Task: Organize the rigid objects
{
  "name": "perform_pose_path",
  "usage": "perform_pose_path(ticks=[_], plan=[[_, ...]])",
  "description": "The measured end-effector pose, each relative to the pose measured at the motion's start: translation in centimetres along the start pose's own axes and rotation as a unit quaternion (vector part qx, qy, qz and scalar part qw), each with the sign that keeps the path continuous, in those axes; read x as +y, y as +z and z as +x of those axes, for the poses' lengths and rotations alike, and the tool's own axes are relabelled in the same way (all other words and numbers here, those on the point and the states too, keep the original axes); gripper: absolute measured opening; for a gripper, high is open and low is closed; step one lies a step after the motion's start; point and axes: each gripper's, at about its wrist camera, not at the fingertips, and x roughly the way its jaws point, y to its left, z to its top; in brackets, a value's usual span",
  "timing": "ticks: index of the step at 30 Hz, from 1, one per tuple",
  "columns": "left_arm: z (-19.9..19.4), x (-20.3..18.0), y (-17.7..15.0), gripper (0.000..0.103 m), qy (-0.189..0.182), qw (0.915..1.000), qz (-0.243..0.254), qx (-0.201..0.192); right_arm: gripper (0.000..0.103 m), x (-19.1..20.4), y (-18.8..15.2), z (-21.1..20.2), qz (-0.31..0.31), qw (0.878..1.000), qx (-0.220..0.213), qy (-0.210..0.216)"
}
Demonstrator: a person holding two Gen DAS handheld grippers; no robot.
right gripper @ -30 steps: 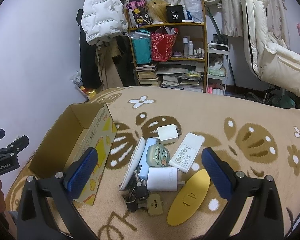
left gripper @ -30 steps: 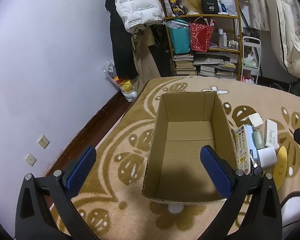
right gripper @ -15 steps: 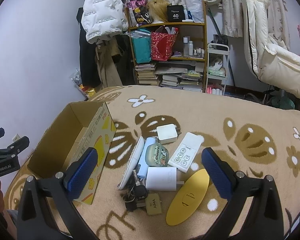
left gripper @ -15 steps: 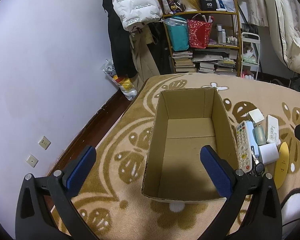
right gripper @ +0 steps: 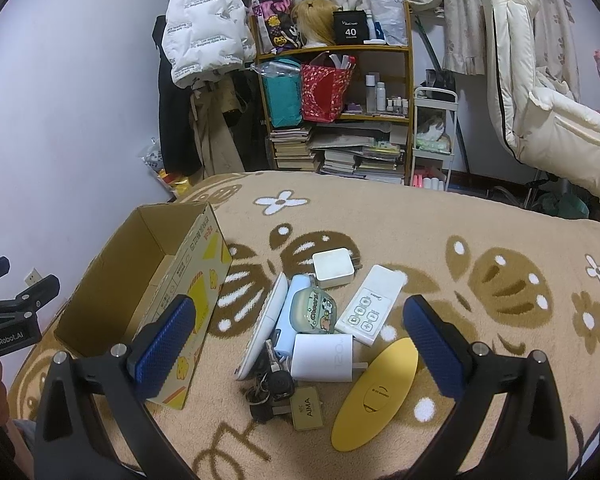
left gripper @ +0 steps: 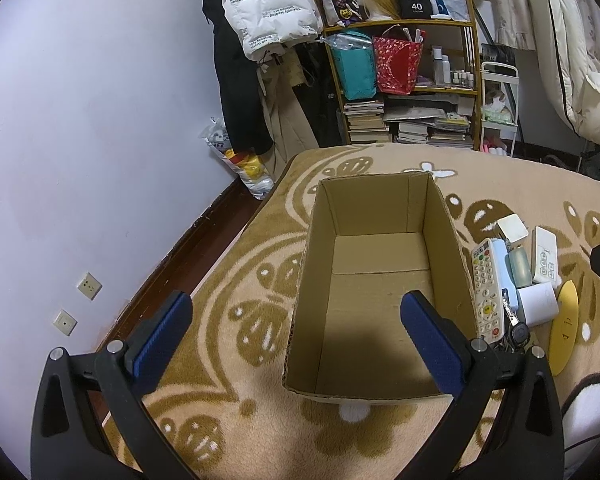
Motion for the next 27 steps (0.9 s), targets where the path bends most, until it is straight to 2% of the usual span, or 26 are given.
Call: perform_pose_path(ticks=[17, 23, 27], plan=[[0.2, 0.0, -0.3, 0.103, 0.007, 1.0000, 0.001, 0.002, 0.103, 0.0, -0.1, 0.1, -0.002, 1.000, 0.002, 0.001], [1.3, 0.2, -0.5, 0.103, 0.008, 0.9998, 0.001, 0.021, 0.103, 0.1, -0.1, 0.4, -0.010, 1.000, 0.014, 0.001], [2.9, 0.6, 0.2, 0.103, 0.002, 0.9989, 0.000, 0.047, 0.103, 0.7, -0.2, 0.9, -0.022, 0.999, 0.025, 0.002]])
